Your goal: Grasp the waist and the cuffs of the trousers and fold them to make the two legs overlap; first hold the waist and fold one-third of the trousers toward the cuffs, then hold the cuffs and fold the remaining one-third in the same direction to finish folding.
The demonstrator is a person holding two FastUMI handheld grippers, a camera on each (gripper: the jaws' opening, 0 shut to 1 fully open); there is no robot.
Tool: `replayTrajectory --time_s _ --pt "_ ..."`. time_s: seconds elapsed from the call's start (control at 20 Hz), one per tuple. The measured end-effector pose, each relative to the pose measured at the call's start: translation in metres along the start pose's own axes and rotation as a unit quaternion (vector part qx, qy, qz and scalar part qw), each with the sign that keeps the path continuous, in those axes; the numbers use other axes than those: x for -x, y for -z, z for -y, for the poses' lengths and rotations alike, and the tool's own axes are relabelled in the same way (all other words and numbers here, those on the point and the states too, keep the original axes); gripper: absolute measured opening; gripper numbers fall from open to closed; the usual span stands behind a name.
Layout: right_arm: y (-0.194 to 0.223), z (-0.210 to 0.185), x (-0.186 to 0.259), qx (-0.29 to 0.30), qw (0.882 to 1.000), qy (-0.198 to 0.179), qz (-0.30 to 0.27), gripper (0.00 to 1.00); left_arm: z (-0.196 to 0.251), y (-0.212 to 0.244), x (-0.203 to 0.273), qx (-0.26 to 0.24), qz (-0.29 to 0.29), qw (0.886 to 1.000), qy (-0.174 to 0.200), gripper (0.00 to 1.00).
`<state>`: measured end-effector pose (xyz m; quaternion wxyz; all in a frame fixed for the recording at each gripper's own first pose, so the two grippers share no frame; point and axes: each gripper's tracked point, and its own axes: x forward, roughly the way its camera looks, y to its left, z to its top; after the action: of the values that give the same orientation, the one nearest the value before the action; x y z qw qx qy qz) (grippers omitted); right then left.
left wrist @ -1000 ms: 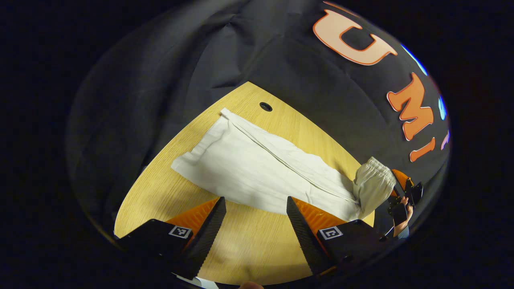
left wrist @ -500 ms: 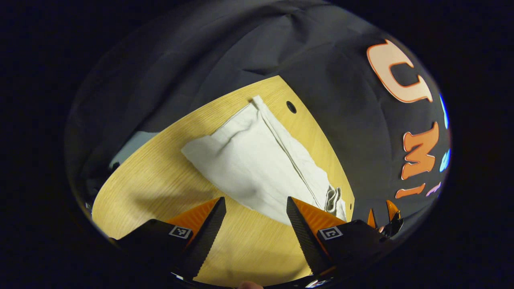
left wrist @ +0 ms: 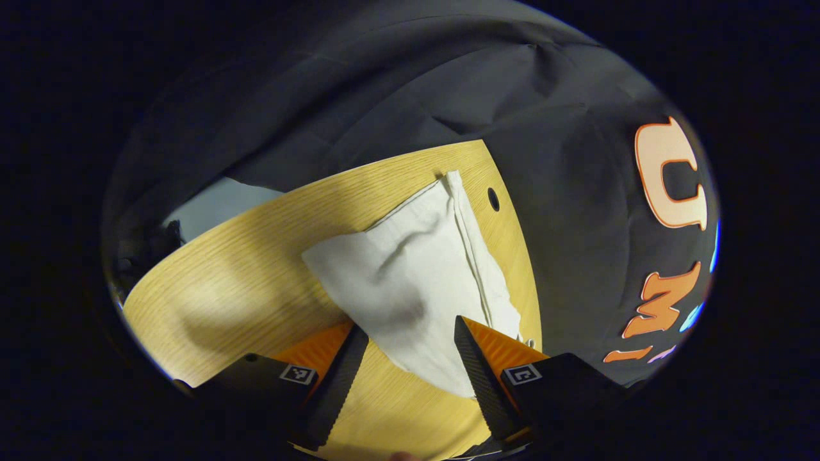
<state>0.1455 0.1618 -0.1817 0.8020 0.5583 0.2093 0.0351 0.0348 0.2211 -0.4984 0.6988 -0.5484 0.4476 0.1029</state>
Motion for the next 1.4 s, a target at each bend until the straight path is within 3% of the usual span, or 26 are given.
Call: replayTrajectory --time_s 0.2,0.35,0.4,0.5,0.7,0.9,1.4 --pt "-0.004 0.005 0.014 0.0 1.0 0.007 0.011 0.83 0.003 -0.008 -0.02 -0.023 0.012 1.0 -0.001 0.74" --pt "-0.004 0.015 0.028 0.031 0.999 0.03 0.025 0.83 0.003 -0.015 -0.037 -0.025 0.021 0.999 -0.015 0.11" --pt "-0.004 0.014 0.033 0.05 0.998 0.035 0.031 0.83 0.006 -0.012 -0.03 -0.026 0.021 0.999 -0.011 0.15" --pt "-0.001 0.016 0.04 0.074 0.996 0.045 0.034 0.83 0.016 -0.011 -0.025 -0.034 0.031 0.999 -0.003 0.08" --pt "-0.005 0.02 0.047 0.106 0.992 0.06 0.035 0.87 0.04 -0.015 -0.006 -0.077 0.053 0.996 0.007 0.06" --pt "-0.016 0.029 0.054 0.128 0.988 0.071 0.037 0.96 0.089 -0.015 0.02 -0.114 0.075 0.99 0.031 0.06" --pt "-0.056 0.055 0.084 0.209 0.974 0.081 0.021 0.98 0.219 0.014 0.074 -0.173 0.124 0.974 0.076 0.06"
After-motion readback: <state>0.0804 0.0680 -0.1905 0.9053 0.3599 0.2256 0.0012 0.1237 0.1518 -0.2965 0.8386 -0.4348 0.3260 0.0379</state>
